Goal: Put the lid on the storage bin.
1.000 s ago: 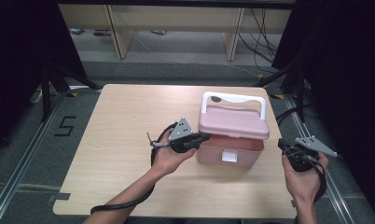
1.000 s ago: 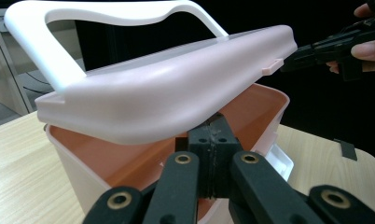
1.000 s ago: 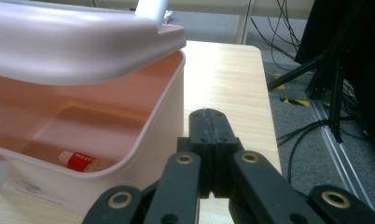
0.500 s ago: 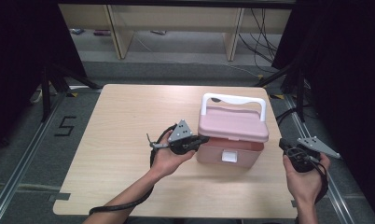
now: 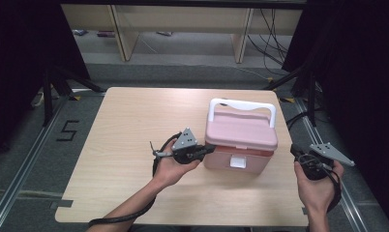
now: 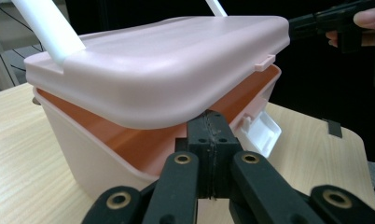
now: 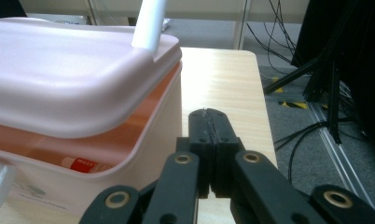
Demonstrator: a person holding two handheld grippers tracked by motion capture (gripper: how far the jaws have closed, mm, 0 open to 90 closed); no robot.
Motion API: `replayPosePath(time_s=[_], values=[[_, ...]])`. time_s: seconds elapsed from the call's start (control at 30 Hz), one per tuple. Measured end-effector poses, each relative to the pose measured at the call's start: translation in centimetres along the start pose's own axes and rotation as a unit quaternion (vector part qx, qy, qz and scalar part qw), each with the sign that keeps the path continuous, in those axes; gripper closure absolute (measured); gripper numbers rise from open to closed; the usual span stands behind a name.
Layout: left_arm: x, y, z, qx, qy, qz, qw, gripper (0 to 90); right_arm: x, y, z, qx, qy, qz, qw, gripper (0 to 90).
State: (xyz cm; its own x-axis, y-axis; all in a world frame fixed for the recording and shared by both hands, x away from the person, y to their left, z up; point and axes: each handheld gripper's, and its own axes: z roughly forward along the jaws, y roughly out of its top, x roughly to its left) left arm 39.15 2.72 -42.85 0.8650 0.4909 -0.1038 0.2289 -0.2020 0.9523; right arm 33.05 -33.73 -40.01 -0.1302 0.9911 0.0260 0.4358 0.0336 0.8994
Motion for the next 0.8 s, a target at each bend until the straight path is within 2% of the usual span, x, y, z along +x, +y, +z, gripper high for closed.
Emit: replayPosePath(time_s=[0.03, 0.07, 0.1, 0.17, 0.2, 0.27, 0.33, 0.43, 0.57, 0.6, 0.63, 0.7, 0.73, 0.77, 0.8], values=[[0.0, 0.0, -0.1, 0.002, -0.001, -0.001, 1.0000, 89.3, 0.0, 0.0, 0.0, 0.000, 0.007, 0.001, 1.0000, 90.0], [-0.1, 0.0, -0.3, 0.002, -0.002, -0.001, 1.0000, 89.3, 0.1, 0.0, -0.1, 0.003, 0.000, 0.005, 1.0000, 90.0], [-0.1, 0.0, -0.4, 0.003, -0.004, -0.002, 1.0000, 89.2, 0.0, 0.1, -0.1, -0.001, -0.002, -0.007, 1.0000, 90.0], [-0.2, -0.1, -0.7, 0.002, -0.006, -0.004, 1.0000, 89.0, 0.3, 0.0, -0.1, -0.001, -0.003, 0.010, 0.9999, 90.0], [-0.3, -0.1, -1.0, 0.001, -0.005, -0.004, 1.0000, 89.0, 0.0, 0.1, -0.1, -0.002, -0.006, -0.004, 1.0000, 90.0], [-0.3, -0.1, -1.4, -0.002, -0.004, -0.001, 1.0000, 89.0, 0.0, 0.1, -0.1, -0.001, -0.001, 0.002, 1.0000, 90.0], [-0.3, 0.0, -2.0, -0.008, -0.001, 0.002, 1.0000, 88.8, -0.2, 0.0, 0.0, -0.002, -0.007, -0.006, 1.0000, 90.0], [-0.1, 0.0, -3.0, -0.013, 0.008, 0.006, 0.9999, 88.1, -0.2, -0.2, 0.1, 0.002, 0.001, 0.002, 1.0000, 90.0], [0.6, -0.2, -4.6, -0.022, 0.028, 0.014, 0.9993, 87.0, -0.4, -0.5, 0.2, 0.002, -0.006, 0.001, 1.0000, 90.0], [0.9, -0.4, -5.2, -0.024, 0.034, 0.017, 0.9990, 87.1, -0.3, -0.6, 0.1, 0.009, -0.009, 0.013, 0.9998, 90.0], [1.1, -0.5, -5.6, -0.026, 0.037, 0.019, 0.9988, 87.1, -0.6, -0.7, 0.3, 0.005, 0.003, 0.006, 1.0000, 90.0], [1.6, -1.0, -6.8, -0.026, 0.050, 0.018, 0.9982, 86.8, -0.6, -0.9, 0.3, 0.002, -0.005, 0.007, 1.0000, 90.0], [1.9, -1.2, -7.3, -0.025, 0.056, 0.022, 0.9979, 86.5, -0.5, -1.0, 0.2, 0.010, 0.000, 0.020, 0.9998, 90.0], [2.2, -1.4, -7.6, -0.028, 0.060, 0.023, 0.9976, 86.0, -0.7, -1.1, 0.2, 0.008, -0.001, 0.011, 0.9999, 90.0], [2.6, -1.7, -8.5, -0.024, 0.075, 0.027, 0.9965, 85.7, -0.8, -1.1, 0.3, 0.010, 0.001, 0.015, 0.9998, 90.0]])
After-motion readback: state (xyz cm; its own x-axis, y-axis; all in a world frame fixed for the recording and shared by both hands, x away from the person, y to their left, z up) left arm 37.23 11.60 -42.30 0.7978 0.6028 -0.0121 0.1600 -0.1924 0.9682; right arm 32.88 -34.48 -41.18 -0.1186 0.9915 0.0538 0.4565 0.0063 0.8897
